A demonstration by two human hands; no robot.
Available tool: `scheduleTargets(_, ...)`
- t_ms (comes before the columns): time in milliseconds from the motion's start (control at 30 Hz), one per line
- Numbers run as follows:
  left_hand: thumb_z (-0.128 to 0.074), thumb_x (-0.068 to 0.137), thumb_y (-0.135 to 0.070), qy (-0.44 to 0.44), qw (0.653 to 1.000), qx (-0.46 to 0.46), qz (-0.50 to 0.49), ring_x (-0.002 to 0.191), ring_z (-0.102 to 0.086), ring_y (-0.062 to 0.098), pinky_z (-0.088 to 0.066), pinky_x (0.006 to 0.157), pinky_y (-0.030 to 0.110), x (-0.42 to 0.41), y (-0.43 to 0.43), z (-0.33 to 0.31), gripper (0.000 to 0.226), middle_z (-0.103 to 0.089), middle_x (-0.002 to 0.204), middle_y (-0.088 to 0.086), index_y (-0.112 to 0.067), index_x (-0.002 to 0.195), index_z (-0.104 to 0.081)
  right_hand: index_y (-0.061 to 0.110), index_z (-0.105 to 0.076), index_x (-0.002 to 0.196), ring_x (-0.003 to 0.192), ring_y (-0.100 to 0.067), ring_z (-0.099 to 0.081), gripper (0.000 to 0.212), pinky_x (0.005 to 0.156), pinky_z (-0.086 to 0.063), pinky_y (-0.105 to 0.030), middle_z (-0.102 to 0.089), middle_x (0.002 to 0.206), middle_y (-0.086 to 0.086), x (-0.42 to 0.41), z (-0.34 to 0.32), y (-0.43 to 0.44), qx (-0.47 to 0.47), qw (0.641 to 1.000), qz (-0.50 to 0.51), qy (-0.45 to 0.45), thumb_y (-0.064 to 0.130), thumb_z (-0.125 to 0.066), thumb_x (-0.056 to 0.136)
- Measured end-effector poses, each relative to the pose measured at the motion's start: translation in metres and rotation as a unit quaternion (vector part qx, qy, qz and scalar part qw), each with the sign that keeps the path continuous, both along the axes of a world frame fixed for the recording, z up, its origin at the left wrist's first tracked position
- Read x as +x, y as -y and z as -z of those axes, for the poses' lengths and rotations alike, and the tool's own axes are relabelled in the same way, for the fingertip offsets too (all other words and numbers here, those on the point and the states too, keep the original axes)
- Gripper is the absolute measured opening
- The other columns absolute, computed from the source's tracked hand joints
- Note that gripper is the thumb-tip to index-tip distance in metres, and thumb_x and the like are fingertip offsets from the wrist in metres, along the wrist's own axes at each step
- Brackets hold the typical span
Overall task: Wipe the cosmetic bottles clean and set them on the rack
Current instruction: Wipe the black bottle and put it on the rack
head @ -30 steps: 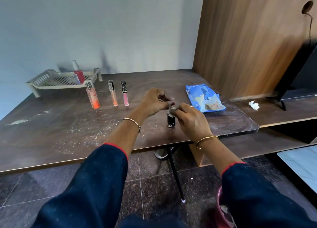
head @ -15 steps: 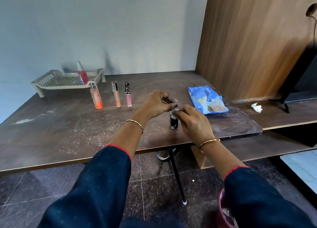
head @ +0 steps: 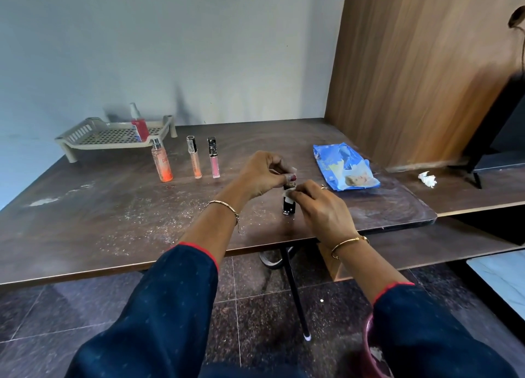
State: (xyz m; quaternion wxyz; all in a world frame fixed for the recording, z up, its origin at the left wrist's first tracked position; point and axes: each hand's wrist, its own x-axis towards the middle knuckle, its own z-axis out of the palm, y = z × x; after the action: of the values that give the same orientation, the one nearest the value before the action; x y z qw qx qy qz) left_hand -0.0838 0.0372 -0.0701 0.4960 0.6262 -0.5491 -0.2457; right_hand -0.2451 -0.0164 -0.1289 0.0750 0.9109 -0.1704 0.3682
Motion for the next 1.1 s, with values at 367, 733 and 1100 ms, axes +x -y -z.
scheduleTargets(367,-0.070,0.079,0.004,-0.007,1.000,-0.005,-0.012,0.070,-0.064,0.010,-0.056,0.074,0.022,-0.002,0.001,0.004,0.014,-0.067,0.076,0.004,0.006,0.092,-0.067,0.016,-0.071,0.091,0.059,-0.027,-0.056,0.020,0.040,-0.035,-0.029,-0.059,0.082,-0.007,-0.008,0.002,0.002,-0.081,0.993,-0.025,-0.087,0.011,-0.075,0.072)
scheduleTargets(733,-0.070,0.078,0.005,-0.010,1.000,-0.011,-0.014,0.069,-0.063,0.010,-0.055,0.076,0.024,-0.005,-0.001,0.003,0.015,-0.066,0.076,0.005,0.009,0.092,-0.067,0.010,-0.066,0.081,0.057,-0.028,-0.054,0.022,0.038,-0.033,-0.033,-0.056,0.082,-0.009,-0.001,-0.014,0.004,-0.148,0.976,-0.046,-0.153,0.014,-0.045,0.080)
scheduleTargets(1100,-0.069,0.079,0.004,0.002,1.000,-0.010,-0.008,0.078,-0.063,0.019,-0.053,0.085,0.035,-0.006,-0.003,0.002,0.014,-0.067,0.081,0.011,0.007,0.092,-0.067,0.011,-0.066,0.080,0.055,-0.026,-0.053,0.010,0.039,-0.031,-0.031,-0.055,0.080,-0.008,-0.018,-0.020,0.024,-0.184,0.961,-0.029,-0.204,0.007,-0.057,0.076)
